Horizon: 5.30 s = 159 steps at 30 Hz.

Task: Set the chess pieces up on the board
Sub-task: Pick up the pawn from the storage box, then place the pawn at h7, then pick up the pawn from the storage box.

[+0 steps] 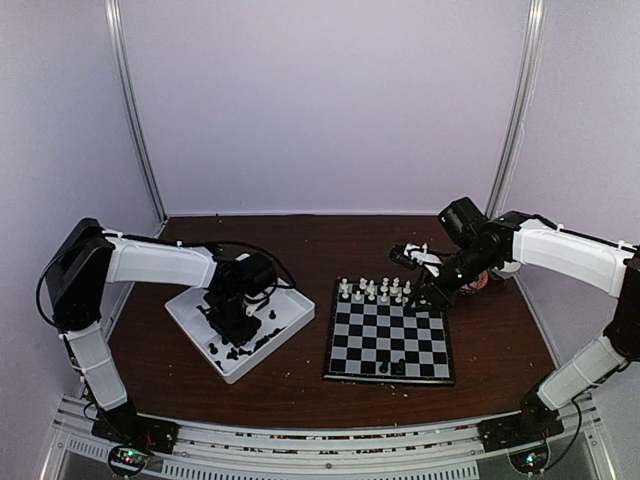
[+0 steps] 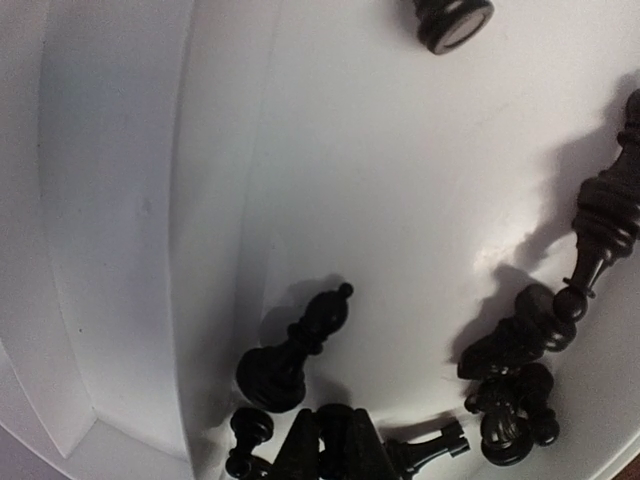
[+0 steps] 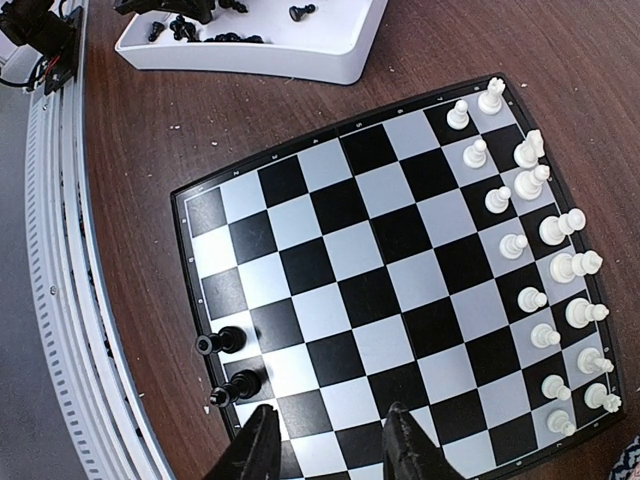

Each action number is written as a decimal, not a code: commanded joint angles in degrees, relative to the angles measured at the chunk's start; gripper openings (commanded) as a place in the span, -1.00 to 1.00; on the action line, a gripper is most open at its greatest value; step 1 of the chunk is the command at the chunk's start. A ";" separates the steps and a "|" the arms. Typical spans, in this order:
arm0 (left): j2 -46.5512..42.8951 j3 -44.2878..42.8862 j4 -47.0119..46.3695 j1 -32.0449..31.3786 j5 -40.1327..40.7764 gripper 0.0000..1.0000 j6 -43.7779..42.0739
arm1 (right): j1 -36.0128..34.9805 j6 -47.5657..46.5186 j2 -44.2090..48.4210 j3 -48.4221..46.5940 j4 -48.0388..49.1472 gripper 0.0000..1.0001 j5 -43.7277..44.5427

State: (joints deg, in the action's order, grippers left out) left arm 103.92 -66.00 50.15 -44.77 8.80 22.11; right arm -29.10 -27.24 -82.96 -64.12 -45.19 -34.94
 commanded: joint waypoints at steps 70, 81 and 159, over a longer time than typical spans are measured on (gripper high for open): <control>27.49 -43.88 9.06 -20.53 -4.58 -0.95 -22.95 | 11.12 2.59 -1.79 -0.13 1.64 -0.32 5.15; 27.31 -44.02 7.85 -20.53 -5.45 -0.95 -22.94 | 11.12 2.34 -2.12 -0.07 1.54 -0.32 4.90; -4.76 4.29 0.25 -3.30 -1.48 -0.70 6.30 | 11.00 1.49 -4.73 -0.74 0.06 -0.32 2.77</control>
State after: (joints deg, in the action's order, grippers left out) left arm 98.15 -62.37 51.92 -48.47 7.70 28.86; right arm -18.28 -25.34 -87.02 -64.14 -44.40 -31.29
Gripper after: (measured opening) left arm 0.161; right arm 0.340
